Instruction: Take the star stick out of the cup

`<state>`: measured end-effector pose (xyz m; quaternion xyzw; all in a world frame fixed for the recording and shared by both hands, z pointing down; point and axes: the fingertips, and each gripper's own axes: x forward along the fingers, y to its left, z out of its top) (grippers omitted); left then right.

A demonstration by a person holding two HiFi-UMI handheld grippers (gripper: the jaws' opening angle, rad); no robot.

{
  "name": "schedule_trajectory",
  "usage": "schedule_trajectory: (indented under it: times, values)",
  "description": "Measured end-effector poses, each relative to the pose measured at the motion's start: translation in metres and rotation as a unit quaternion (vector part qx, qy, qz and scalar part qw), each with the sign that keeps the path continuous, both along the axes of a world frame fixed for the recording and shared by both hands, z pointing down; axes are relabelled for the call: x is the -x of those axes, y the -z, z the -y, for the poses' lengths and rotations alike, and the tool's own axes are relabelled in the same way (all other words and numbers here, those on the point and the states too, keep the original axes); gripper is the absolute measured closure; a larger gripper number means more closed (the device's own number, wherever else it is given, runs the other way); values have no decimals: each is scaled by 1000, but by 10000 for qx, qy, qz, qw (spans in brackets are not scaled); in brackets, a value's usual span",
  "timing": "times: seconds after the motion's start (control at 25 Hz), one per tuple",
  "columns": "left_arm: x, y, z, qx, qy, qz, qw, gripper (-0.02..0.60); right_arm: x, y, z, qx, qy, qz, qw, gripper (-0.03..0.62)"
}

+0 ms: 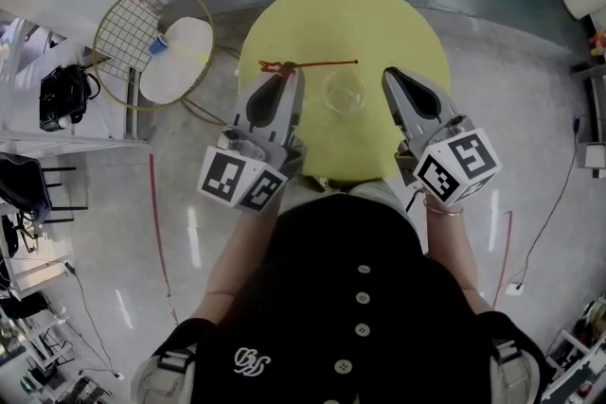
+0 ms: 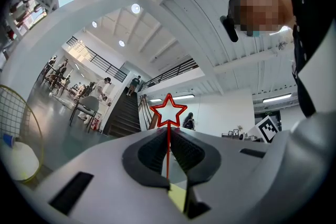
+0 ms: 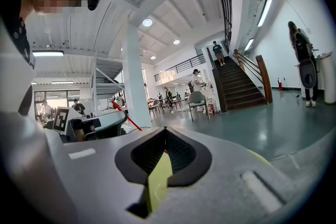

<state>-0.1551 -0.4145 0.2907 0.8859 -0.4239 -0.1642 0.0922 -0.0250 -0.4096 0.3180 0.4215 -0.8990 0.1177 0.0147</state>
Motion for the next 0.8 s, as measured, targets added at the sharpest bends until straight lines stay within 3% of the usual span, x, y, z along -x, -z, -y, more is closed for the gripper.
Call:
schedule_trajectory:
  times: [0.8]
  values:
    - [-4,-3,-2,38,-90,-116,9999,557,6,-7,-5,0,145,-42,9999,591]
